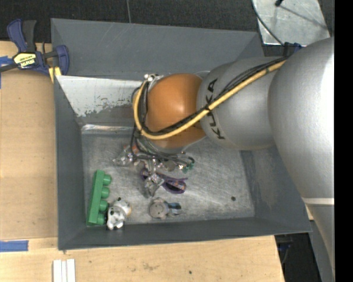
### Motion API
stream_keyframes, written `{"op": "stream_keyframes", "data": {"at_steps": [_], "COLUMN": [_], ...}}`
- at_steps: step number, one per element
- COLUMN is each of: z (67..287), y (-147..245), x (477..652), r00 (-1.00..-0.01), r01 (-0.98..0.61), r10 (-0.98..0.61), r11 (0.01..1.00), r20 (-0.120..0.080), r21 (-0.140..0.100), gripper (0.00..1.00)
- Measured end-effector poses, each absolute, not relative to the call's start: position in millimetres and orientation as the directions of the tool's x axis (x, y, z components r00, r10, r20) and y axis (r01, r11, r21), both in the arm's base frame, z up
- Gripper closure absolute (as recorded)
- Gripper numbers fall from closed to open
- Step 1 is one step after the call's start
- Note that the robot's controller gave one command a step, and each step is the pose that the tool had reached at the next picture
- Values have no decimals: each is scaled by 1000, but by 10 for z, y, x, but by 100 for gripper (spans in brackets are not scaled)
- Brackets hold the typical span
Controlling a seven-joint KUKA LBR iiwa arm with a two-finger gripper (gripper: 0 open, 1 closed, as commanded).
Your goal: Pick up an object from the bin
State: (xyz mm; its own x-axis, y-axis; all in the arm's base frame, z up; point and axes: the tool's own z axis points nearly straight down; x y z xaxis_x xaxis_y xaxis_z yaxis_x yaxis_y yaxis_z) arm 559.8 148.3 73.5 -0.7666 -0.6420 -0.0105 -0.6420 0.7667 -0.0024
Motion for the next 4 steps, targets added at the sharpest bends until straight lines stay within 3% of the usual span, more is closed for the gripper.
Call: {"op": "stream_keyframes", "data": {"at_steps": [1, 2, 3, 4], "z": [919, 1294, 1180, 919], "y": [1391, 1152, 1041, 1051], "x": [5621, 5772, 6031, 5770], "r00": [-696, -617, -670, -524], "r01": [-718, -787, -743, -848], "r10": [-718, -787, -743, -849], "r11": [696, 617, 670, 528], "r20": [2, -5, -9, -67], "r21": [4, -4, -5, -52], "gripper": [0, 0, 0, 100]}}
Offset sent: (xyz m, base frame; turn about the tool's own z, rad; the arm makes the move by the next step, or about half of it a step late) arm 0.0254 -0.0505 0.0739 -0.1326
